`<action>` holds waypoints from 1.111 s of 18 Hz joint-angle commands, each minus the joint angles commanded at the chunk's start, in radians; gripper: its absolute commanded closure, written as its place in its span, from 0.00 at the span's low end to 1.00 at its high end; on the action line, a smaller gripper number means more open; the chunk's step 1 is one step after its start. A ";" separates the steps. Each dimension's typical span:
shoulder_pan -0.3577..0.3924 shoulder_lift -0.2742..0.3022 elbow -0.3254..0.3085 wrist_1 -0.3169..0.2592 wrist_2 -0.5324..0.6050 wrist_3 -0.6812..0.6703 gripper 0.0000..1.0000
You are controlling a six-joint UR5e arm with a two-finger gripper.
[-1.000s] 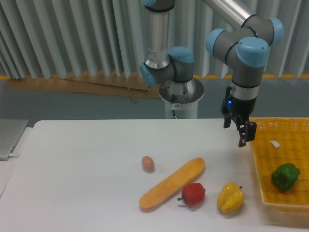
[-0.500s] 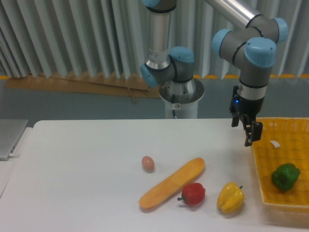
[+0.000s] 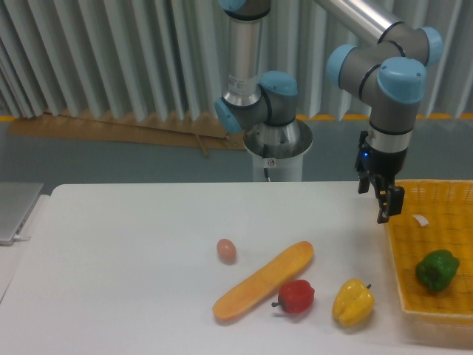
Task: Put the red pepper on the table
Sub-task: 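Move the open gripper over the basket toward the green pepper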
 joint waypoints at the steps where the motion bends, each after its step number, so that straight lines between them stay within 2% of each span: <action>1: 0.006 0.000 0.000 0.003 0.000 0.001 0.00; 15: 0.023 -0.014 0.002 0.020 -0.002 -0.005 0.00; 20: 0.035 -0.014 0.002 0.077 -0.002 -0.002 0.00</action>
